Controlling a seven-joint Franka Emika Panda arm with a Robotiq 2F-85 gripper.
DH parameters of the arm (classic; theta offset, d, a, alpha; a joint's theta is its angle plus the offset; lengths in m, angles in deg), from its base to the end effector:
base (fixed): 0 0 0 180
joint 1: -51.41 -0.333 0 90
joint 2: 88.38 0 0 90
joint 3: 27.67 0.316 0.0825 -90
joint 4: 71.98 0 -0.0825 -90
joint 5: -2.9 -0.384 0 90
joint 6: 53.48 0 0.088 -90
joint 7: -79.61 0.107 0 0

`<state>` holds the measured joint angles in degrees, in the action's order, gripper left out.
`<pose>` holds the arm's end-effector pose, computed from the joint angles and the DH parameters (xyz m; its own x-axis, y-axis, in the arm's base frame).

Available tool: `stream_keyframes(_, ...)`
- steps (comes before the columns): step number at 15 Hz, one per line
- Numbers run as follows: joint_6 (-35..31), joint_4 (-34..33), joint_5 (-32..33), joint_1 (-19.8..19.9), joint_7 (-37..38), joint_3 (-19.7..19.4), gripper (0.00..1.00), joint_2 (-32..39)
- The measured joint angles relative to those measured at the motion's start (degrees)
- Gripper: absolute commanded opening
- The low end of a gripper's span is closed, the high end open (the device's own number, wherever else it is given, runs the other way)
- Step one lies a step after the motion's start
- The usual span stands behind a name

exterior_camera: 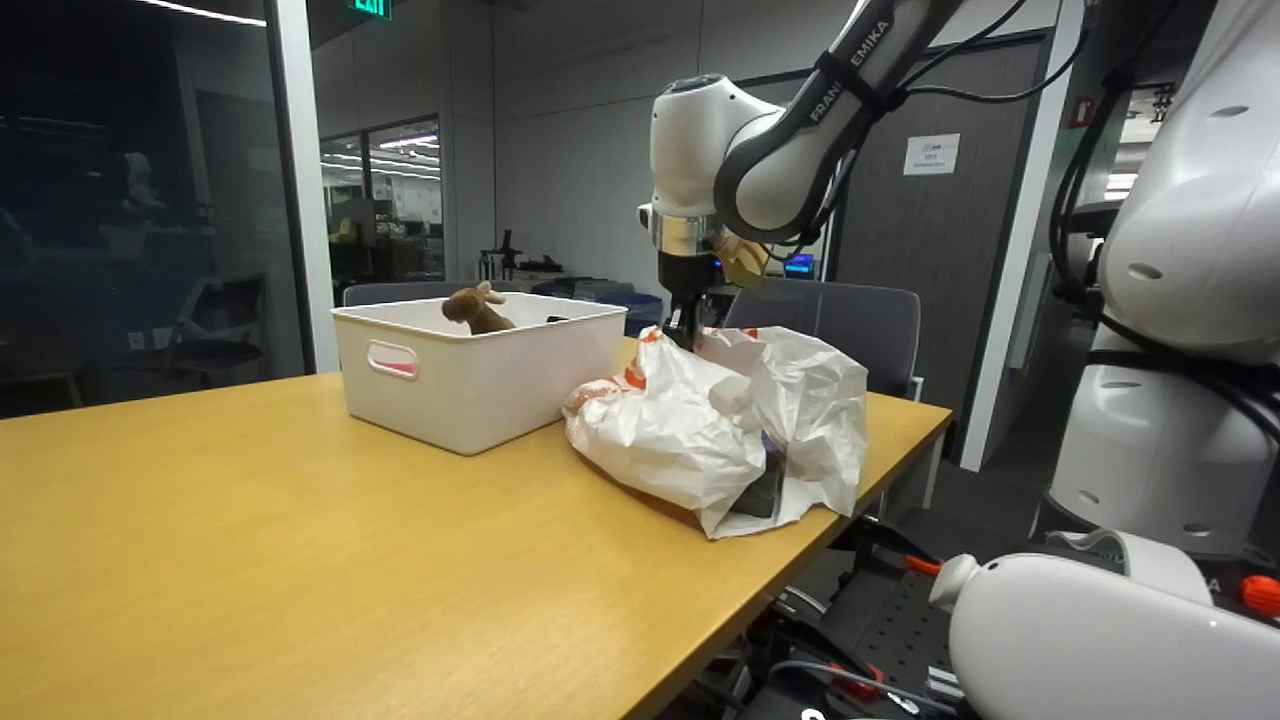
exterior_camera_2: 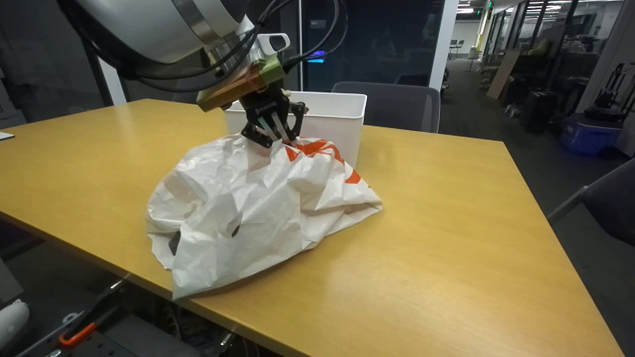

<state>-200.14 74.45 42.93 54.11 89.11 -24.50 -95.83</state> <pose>0.4539 0.0129 0.3248 0.9087 0.4112 0.0717 0.3460 -0.8382 0.4215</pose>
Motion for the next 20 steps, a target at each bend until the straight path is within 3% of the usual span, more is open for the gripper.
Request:
stream_keyframes(2,1.3,-0.5,-0.3,-0.5,1.6,0.1,0.43,1.0)
stream_keyframes(7,5.0,-1.2,-0.9,-1.1,3.1,0.1,0.81,1.3)
stream_keyframes(10,6.6,-0.7,-7.4,-1.7,-1.9,0.0,1.00,-1.2)
stream_keyframes(14,8.2,1.9,-21.9,-3.5,-16.1,-1.3,1.00,-7.6)
stream_keyframes(17,12.4,4.4,-27.0,-4.5,-22.9,-2.6,1.00,-14.4)
stream_keyframes(20,18.0,7.1,-28.2,-5.8,-28.1,-3.7,1.00,-21.4)
